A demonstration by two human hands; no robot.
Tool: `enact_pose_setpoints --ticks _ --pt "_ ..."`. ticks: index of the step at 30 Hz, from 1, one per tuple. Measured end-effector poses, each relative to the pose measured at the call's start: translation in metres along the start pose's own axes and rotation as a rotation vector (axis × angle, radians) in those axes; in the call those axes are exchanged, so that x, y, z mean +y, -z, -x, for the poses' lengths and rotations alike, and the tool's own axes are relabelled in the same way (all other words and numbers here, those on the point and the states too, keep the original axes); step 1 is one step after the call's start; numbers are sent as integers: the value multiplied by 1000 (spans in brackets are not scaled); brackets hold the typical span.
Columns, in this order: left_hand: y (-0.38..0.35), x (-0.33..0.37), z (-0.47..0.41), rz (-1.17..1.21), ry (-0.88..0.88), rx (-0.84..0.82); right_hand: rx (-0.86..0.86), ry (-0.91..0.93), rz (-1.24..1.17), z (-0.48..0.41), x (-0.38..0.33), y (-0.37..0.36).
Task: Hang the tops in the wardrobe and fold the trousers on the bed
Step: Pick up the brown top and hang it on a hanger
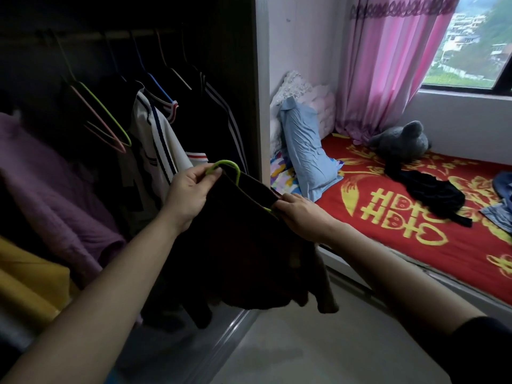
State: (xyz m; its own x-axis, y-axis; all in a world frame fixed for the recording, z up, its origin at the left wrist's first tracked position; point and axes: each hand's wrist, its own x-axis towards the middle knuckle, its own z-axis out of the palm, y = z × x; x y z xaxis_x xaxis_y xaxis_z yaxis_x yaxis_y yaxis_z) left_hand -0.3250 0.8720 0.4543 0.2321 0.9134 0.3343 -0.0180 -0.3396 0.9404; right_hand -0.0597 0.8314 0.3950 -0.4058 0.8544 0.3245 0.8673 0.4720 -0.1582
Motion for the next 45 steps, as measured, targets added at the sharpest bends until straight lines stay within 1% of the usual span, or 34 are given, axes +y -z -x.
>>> enact_pose_setpoints --ticks 2,4,5,7,8,10,12,14,16,17,18,20,21,22,23,24,27,28,30,33,35,37,38,39,42,43,45 --pt "-7 5 2 -30 -43 -62 -68 -16 103 -2 2 1" --pt "-10 7 3 -25 -49 -90 -131 -33 116 -8 -1 8" --pt "-9 7 3 -14 -39 -89 -147 -14 115 -12 -5 11" --pt "-5 8 3 18 -8 -71 -115 67 102 -18 -18 13" --pt "-4 8 3 14 -2 -65 -87 86 29 -20 -26 13" --pt "-4 10 2 -19 -7 -72 -93 65 -241 -27 -43 13" --pt "-5 13 3 -52 -11 -88 -207 6 -456 -34 -51 14" --pt "-2 13 5 -118 -11 -119 -303 -88 -592 -37 -50 13" --pt "10 9 6 -215 -16 -114 -263 -187 -681 -37 -44 7" --pt "19 4 6 -260 -23 -59 -215 -229 -717 -37 -41 5" --pt "31 -2 6 -289 -25 35 -161 -260 -717 -36 -37 3" --pt "57 -15 10 -302 4 275 -80 -292 -637 -32 -29 1" --pt "69 -23 13 -323 29 370 -57 -299 -591 -30 -26 2" --pt "80 -32 17 -375 63 420 -41 -309 -549 -28 -24 3" --pt "89 -42 22 -449 104 419 -29 -321 -516 -25 -22 5" --pt "94 -51 27 -526 146 377 -21 -336 -489 -23 -22 6" --pt "89 -77 43 -698 252 180 13 -368 -417 -18 -22 10" --pt "82 -84 49 -737 269 151 29 -374 -386 -16 -22 11" --pt "69 -96 59 -784 286 160 63 -378 -335 -13 -23 12" --pt "53 -110 69 -782 372 200 103 -391 -286 -9 -27 14" --pt "42 -118 72 -726 444 153 120 -400 -308 -5 -28 17" --pt "29 -121 74 -591 476 102 142 -402 -320 -2 -27 21" --pt "21 -122 74 -552 475 90 157 -405 -320 0 -27 24" --pt "15 -123 73 -573 458 92 176 -410 -324 1 -26 26" --pt "2 -123 67 -867 296 205 254 -392 -354 3 -25 31" --pt "1 -121 65 -909 256 249 277 -368 -346 5 -22 32" --pt "6 -114 60 -915 226 310 278 -309 -262 10 -12 36"
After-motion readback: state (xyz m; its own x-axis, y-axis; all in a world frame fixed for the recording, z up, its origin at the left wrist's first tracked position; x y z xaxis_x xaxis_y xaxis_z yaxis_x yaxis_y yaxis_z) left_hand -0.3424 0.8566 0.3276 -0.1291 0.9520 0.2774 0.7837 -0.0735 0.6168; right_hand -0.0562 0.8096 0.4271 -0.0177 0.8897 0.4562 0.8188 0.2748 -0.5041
